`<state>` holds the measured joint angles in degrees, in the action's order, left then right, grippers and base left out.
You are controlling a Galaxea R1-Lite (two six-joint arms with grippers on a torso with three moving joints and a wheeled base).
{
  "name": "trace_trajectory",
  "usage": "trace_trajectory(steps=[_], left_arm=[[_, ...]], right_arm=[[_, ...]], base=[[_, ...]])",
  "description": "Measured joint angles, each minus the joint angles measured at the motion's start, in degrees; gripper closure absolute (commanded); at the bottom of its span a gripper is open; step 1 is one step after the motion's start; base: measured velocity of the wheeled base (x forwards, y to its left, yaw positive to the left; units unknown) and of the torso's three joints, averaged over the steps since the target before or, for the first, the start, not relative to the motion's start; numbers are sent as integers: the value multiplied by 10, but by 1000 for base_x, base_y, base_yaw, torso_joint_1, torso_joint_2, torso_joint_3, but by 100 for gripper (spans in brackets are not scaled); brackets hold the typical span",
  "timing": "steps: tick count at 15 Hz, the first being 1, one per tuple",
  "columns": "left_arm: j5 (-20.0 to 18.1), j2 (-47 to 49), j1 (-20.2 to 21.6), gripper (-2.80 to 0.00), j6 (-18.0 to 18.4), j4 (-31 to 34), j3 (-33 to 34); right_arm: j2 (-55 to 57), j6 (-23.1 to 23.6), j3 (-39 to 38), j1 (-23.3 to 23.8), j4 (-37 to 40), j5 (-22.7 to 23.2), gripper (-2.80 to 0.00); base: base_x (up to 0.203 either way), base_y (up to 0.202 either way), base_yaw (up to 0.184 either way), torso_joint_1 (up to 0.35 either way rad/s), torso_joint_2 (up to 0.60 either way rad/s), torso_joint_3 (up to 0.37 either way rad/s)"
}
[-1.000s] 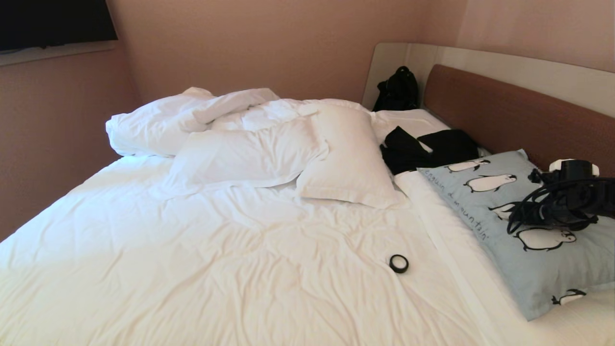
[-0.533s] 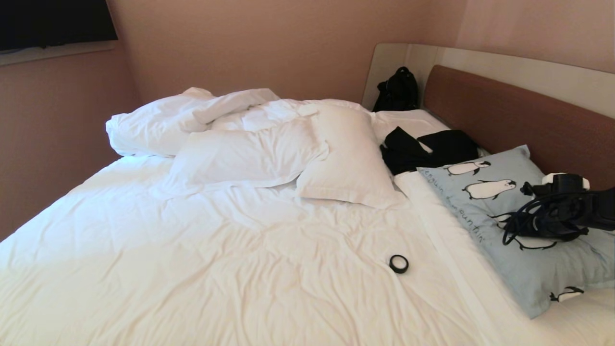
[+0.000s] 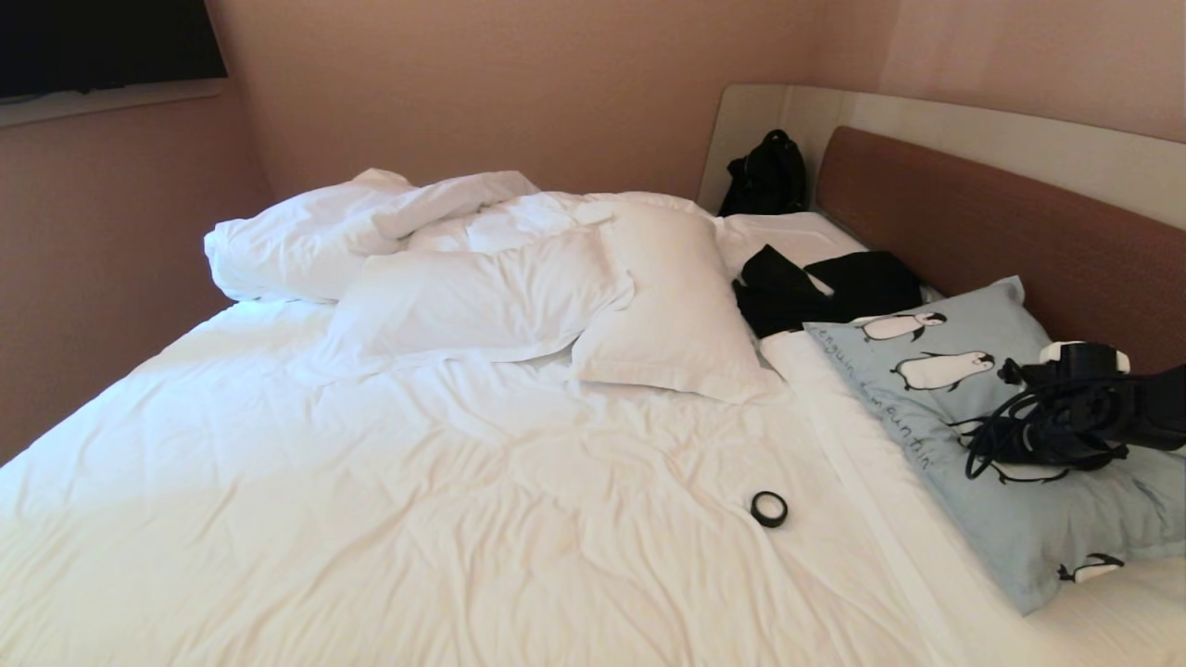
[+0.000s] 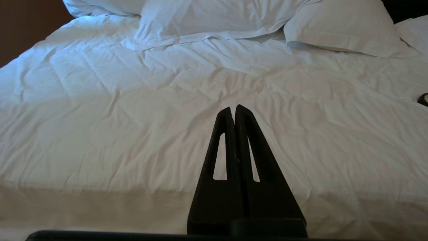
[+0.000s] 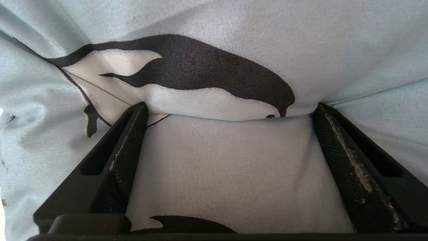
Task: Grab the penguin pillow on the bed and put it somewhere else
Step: Pick up the pillow
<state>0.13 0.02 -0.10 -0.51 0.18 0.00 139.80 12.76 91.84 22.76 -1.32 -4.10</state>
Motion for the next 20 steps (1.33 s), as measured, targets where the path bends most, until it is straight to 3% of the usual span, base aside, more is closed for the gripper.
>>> trace_trajectory(steps=[2, 3, 4, 20], left_arm=[[0, 0, 0, 0, 0, 0, 0], [0, 0, 0, 0, 0, 0, 0], [0, 0, 0, 0, 0, 0, 0], [0, 0, 0, 0, 0, 0, 0]], right_arm=[[1, 0, 0, 0, 0, 0, -280], [1, 0, -1, 0, 0, 0, -190], [2, 1, -1, 0, 0, 0, 0], [-19, -3, -7, 0, -6, 0, 0]], base=[[0, 0, 0, 0, 0, 0], [0, 0, 0, 0, 0, 0], [0, 0, 0, 0, 0, 0], [0, 0, 0, 0, 0, 0]])
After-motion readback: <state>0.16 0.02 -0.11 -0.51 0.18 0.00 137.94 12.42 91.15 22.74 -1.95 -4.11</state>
